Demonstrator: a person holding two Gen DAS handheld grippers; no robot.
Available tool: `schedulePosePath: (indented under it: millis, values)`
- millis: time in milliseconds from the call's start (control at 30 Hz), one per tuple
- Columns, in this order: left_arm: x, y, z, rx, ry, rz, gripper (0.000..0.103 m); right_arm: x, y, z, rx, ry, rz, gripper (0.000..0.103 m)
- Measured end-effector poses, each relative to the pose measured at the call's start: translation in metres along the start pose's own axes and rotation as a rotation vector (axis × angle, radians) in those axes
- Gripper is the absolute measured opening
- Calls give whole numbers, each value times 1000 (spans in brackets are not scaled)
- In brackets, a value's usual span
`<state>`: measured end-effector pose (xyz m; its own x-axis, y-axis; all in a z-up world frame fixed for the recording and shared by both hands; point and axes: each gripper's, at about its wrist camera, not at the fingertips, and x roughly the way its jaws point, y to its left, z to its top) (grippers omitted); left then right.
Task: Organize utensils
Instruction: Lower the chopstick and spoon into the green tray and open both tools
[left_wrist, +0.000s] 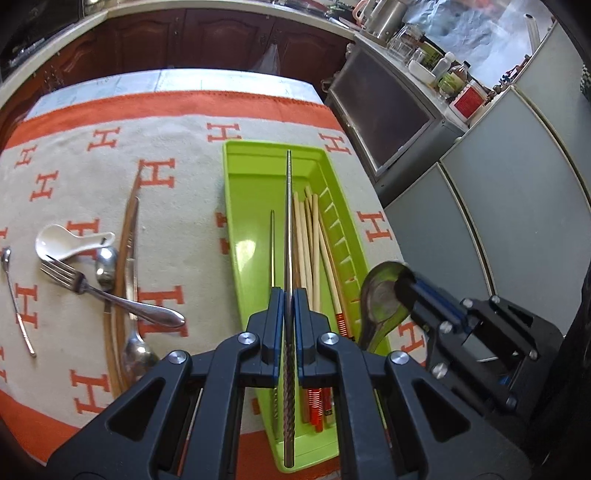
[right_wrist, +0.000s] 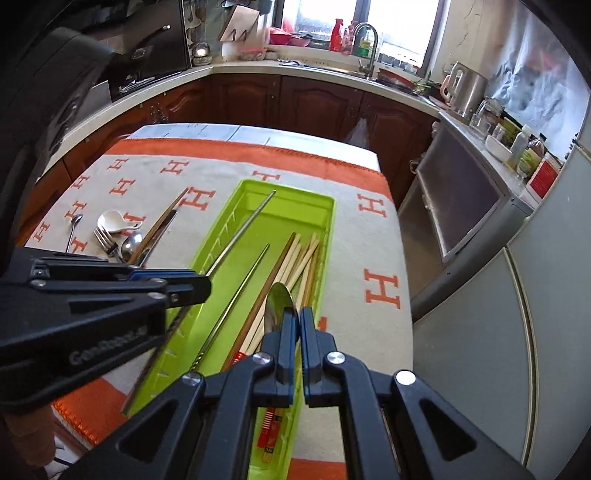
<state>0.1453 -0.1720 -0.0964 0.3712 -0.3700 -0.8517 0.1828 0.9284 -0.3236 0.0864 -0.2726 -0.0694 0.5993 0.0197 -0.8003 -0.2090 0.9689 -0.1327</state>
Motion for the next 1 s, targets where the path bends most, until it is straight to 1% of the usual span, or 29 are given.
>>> schedulePosePath:
  millis: [67,200,267,367,533,600,633,700,800,1000]
  values:
    - [9,0,-1,-6,6,2,3,4,-2,-1,31,12,16,6]
    - [21,5,-3,-24,26,18,3,3,-11,-1,112,9,39,14]
    - [25,6,-4,-19,44,24,4,0,-16,-2,156,0,46,14]
    - [23,9,-5,-4,48,33,4,-4,-21,-1,213,-9,73,14]
    - [6,12,-10,22,57,32,4,-8,-26,-5,300,-14,87,14]
    - [-1,13,-13,40,58,40,12,-9,-26,-8,329,-7,99,14]
    - [-5,14,-15,48,58,42,15,-9,-25,-9,337,-7,102,14]
    - [-13,18,-19,57,48,54,23,-10,-22,-12,347,-1,104,14]
    - [-24,25,-24,64,33,82,28,-12,-15,-14,356,3,124,14]
    - [-47,48,-34,55,7,111,31,-16,5,-14,348,-3,169,14]
